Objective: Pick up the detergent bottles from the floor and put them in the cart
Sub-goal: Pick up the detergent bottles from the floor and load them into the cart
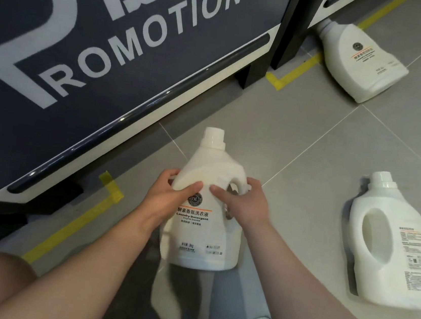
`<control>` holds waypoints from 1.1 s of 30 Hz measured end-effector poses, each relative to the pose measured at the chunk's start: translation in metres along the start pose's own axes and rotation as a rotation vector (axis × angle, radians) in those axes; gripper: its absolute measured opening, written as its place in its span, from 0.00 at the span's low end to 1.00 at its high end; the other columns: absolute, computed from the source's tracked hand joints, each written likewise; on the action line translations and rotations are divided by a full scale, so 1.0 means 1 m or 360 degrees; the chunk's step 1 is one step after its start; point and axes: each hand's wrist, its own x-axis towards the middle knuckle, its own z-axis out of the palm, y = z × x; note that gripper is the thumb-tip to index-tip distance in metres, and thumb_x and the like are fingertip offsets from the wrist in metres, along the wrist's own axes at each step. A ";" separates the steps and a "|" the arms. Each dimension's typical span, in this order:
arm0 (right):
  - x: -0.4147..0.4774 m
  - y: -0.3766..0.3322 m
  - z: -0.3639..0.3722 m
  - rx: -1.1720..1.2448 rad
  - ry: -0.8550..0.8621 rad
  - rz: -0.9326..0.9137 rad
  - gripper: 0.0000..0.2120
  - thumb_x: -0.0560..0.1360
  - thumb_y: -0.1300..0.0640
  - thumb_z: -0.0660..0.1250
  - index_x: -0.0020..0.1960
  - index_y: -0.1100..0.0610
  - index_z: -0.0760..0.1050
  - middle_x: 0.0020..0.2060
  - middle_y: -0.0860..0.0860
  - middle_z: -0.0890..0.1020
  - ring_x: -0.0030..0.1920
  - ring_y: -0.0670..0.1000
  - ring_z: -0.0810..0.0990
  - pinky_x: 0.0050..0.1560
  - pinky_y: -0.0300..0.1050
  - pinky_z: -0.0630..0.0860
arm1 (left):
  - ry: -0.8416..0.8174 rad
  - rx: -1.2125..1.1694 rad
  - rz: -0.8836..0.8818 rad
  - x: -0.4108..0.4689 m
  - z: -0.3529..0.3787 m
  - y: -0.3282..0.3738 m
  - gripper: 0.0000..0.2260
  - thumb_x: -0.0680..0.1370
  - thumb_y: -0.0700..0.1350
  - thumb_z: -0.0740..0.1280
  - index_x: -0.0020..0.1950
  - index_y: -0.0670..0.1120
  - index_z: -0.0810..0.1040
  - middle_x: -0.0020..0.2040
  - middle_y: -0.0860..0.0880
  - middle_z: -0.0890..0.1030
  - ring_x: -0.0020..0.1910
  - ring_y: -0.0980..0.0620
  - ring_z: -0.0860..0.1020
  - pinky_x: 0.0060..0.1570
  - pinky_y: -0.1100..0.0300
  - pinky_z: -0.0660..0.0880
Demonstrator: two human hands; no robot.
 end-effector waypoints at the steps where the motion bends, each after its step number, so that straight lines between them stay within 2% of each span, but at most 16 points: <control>1: 0.002 -0.008 -0.003 0.0006 0.0027 -0.0069 0.39 0.65 0.43 0.86 0.68 0.51 0.70 0.57 0.48 0.83 0.54 0.52 0.84 0.43 0.37 0.78 | 0.0002 -0.0028 0.0043 0.002 0.000 0.009 0.28 0.72 0.49 0.83 0.67 0.52 0.75 0.59 0.49 0.84 0.52 0.49 0.87 0.53 0.52 0.84; 2: 0.004 -0.016 -0.006 0.0014 0.0049 -0.0133 0.40 0.64 0.43 0.86 0.68 0.50 0.71 0.57 0.48 0.83 0.55 0.51 0.84 0.50 0.42 0.79 | 0.0002 -0.0038 0.0094 0.004 -0.001 0.018 0.30 0.72 0.49 0.83 0.70 0.51 0.74 0.60 0.50 0.83 0.54 0.49 0.86 0.57 0.50 0.84; 3: 0.005 -0.023 -0.008 0.0031 0.0066 -0.0185 0.41 0.63 0.43 0.86 0.69 0.50 0.70 0.58 0.48 0.82 0.55 0.51 0.83 0.54 0.46 0.79 | 0.0001 -0.0026 0.0145 0.006 -0.003 0.026 0.32 0.72 0.49 0.83 0.72 0.51 0.74 0.61 0.50 0.82 0.55 0.51 0.85 0.57 0.52 0.83; 6: 0.006 -0.040 -0.018 0.0030 0.0092 -0.0329 0.44 0.62 0.44 0.87 0.71 0.49 0.68 0.62 0.48 0.78 0.59 0.50 0.79 0.56 0.44 0.75 | -0.0030 0.0126 0.0345 0.008 -0.009 0.049 0.34 0.73 0.47 0.82 0.75 0.51 0.71 0.64 0.54 0.78 0.56 0.58 0.79 0.44 0.72 0.76; 8: 0.006 -0.046 -0.025 -0.0019 0.0089 -0.0393 0.45 0.62 0.43 0.87 0.71 0.49 0.67 0.64 0.49 0.77 0.62 0.51 0.79 0.59 0.46 0.75 | -0.0078 0.0171 0.0418 0.006 -0.015 0.056 0.34 0.73 0.45 0.82 0.74 0.54 0.70 0.64 0.56 0.77 0.57 0.62 0.77 0.39 0.77 0.73; 11: 0.000 -0.046 -0.037 -0.0109 -0.0004 -0.0446 0.48 0.60 0.39 0.86 0.72 0.47 0.65 0.65 0.48 0.77 0.65 0.52 0.79 0.66 0.53 0.78 | -0.0220 0.0261 0.0455 -0.002 -0.027 0.060 0.36 0.72 0.47 0.83 0.73 0.60 0.68 0.69 0.56 0.75 0.61 0.62 0.77 0.46 0.73 0.74; 13: -0.007 -0.044 -0.043 -0.0237 -0.0082 -0.0491 0.52 0.54 0.33 0.84 0.72 0.44 0.65 0.66 0.48 0.77 0.66 0.52 0.79 0.68 0.56 0.78 | -0.0350 0.0414 0.0450 -0.009 -0.037 0.062 0.39 0.70 0.49 0.84 0.75 0.63 0.67 0.72 0.54 0.73 0.66 0.56 0.77 0.56 0.64 0.77; 15: -0.015 -0.042 -0.048 -0.0356 -0.0171 -0.0569 0.53 0.51 0.31 0.83 0.72 0.41 0.66 0.66 0.47 0.77 0.66 0.51 0.79 0.68 0.55 0.78 | -0.0451 0.0554 0.0467 -0.017 -0.044 0.063 0.42 0.69 0.50 0.84 0.76 0.64 0.65 0.74 0.54 0.69 0.69 0.52 0.74 0.65 0.54 0.76; 17: -0.022 -0.044 -0.054 -0.0466 -0.0245 -0.0655 0.48 0.55 0.38 0.87 0.69 0.43 0.69 0.64 0.46 0.77 0.64 0.49 0.79 0.67 0.52 0.77 | -0.0525 0.0687 0.0513 -0.024 -0.047 0.063 0.45 0.69 0.50 0.84 0.78 0.62 0.63 0.75 0.54 0.66 0.70 0.53 0.71 0.68 0.55 0.71; 20: -0.031 -0.043 -0.063 -0.0589 -0.0338 -0.0776 0.42 0.59 0.46 0.88 0.66 0.43 0.70 0.60 0.43 0.78 0.60 0.47 0.78 0.62 0.48 0.77 | -0.0578 0.0898 0.0634 -0.028 -0.047 0.060 0.48 0.66 0.53 0.86 0.79 0.63 0.62 0.76 0.57 0.68 0.72 0.56 0.71 0.72 0.55 0.69; 24: -0.036 -0.031 -0.066 -0.0663 -0.0402 -0.0843 0.43 0.59 0.45 0.87 0.66 0.37 0.68 0.59 0.37 0.78 0.60 0.45 0.78 0.60 0.45 0.76 | -0.0590 0.0896 0.0664 -0.033 -0.042 0.048 0.45 0.63 0.53 0.87 0.68 0.72 0.62 0.73 0.57 0.72 0.72 0.57 0.72 0.73 0.57 0.71; 27: -0.037 -0.022 -0.062 -0.0753 -0.0410 -0.0899 0.46 0.56 0.39 0.87 0.67 0.37 0.67 0.62 0.36 0.77 0.61 0.44 0.78 0.62 0.47 0.77 | -0.0621 0.0906 0.0698 -0.037 -0.040 0.040 0.46 0.60 0.56 0.86 0.68 0.73 0.62 0.73 0.57 0.70 0.72 0.59 0.71 0.71 0.63 0.69; 29: -0.039 -0.018 -0.060 -0.0775 -0.0434 -0.0910 0.48 0.55 0.40 0.87 0.69 0.37 0.67 0.63 0.36 0.76 0.61 0.44 0.78 0.63 0.47 0.77 | -0.0600 0.0927 0.0716 -0.040 -0.039 0.035 0.47 0.59 0.54 0.87 0.67 0.75 0.62 0.71 0.60 0.69 0.72 0.59 0.71 0.73 0.61 0.69; 33: -0.038 -0.017 -0.060 -0.0707 -0.0415 -0.0943 0.48 0.53 0.40 0.87 0.69 0.38 0.70 0.63 0.38 0.77 0.62 0.43 0.78 0.65 0.47 0.77 | -0.0481 0.0877 0.0762 -0.050 -0.035 0.038 0.44 0.58 0.60 0.85 0.63 0.81 0.63 0.69 0.65 0.71 0.69 0.65 0.73 0.69 0.64 0.71</control>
